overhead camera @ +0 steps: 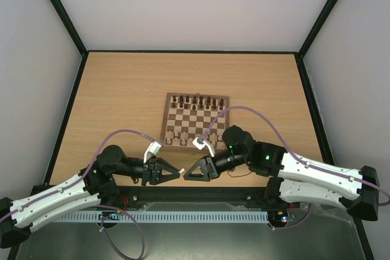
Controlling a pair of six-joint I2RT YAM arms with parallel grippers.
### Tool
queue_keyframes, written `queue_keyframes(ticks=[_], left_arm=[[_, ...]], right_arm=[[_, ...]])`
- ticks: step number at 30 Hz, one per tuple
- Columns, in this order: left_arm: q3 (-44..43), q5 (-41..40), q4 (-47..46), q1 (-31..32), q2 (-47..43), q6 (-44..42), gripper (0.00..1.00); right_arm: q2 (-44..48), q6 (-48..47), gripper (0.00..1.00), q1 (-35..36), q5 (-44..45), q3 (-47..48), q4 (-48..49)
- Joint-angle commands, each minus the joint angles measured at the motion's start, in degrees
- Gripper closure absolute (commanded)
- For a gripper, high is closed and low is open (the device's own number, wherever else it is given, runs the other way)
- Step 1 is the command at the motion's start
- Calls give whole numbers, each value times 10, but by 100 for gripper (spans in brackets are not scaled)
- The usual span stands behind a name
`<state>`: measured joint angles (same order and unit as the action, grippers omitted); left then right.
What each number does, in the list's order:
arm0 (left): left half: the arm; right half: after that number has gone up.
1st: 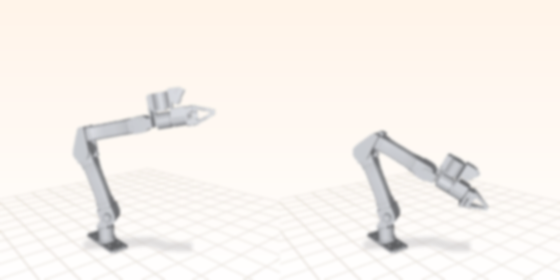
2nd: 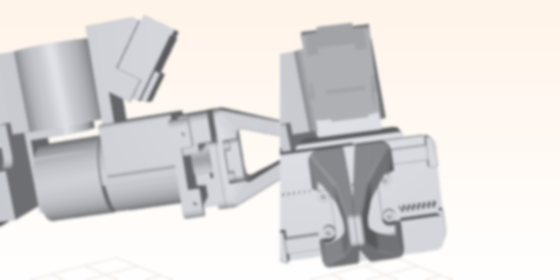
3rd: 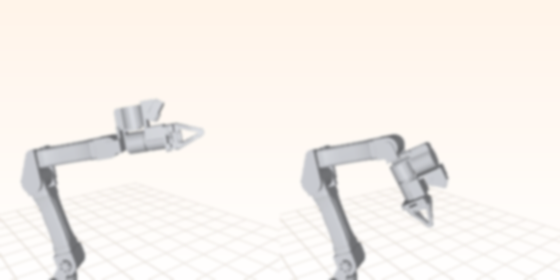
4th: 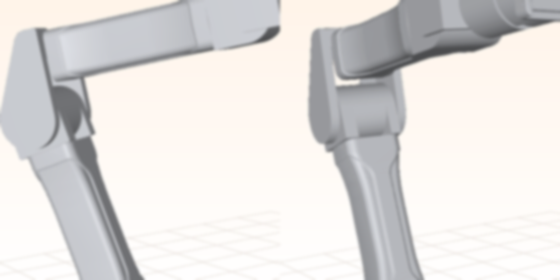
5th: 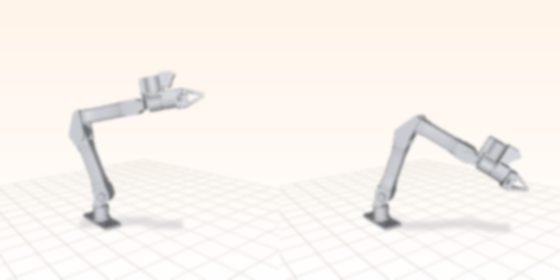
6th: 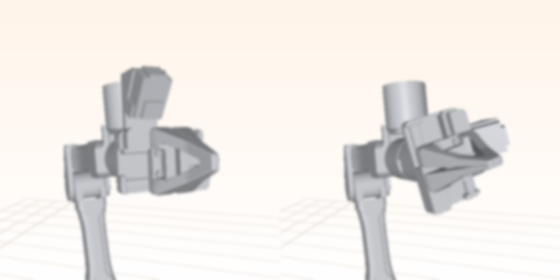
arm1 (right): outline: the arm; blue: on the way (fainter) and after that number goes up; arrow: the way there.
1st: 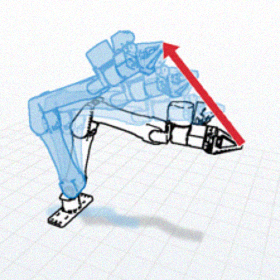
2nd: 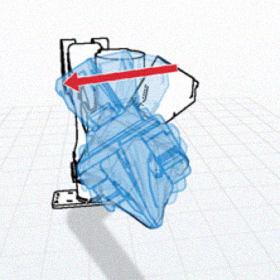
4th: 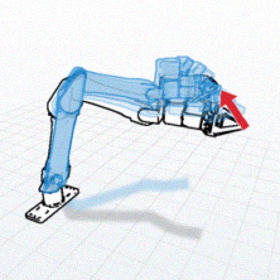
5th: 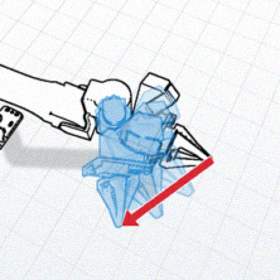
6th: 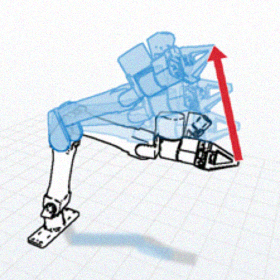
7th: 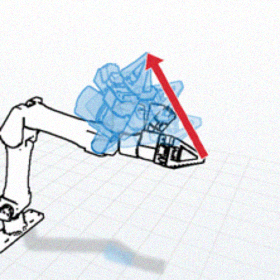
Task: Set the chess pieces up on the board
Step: Place the chess piece on the chessboard.
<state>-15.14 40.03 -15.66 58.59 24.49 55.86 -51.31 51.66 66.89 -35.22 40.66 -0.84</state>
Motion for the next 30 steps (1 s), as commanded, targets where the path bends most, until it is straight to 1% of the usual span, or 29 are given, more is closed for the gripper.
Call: queue_keyframes(ticks=[1, 7, 17, 21, 27, 29, 30], left_arm=[[10, 13, -13, 5, -15, 7, 84], [18, 8, -15, 12, -17, 8, 84], [25, 0, -10, 13, -14, 2, 84], [26, -3, -6, 13, -11, -2, 84], [26, -3, -10, 13, 0, -4, 83], [25, -4, -10, 13, 3, -6, 80], [24, -4, -8, 13, 4, -6, 76]], right_arm=[[-9, -4, 60, -23, -30, 16, 17], [-27, -7, 63, -44, -47, 23, 24], [-62, -5, 69, -45, -80, 27, 49], [-61, -6, 74, -45, -83, 24, 49], [-63, -7, 87, -44, -90, 22, 51], [-63, -8, 89, -45, -89, 20, 51], [-62, -9, 89, -44, -89, 20, 49]])
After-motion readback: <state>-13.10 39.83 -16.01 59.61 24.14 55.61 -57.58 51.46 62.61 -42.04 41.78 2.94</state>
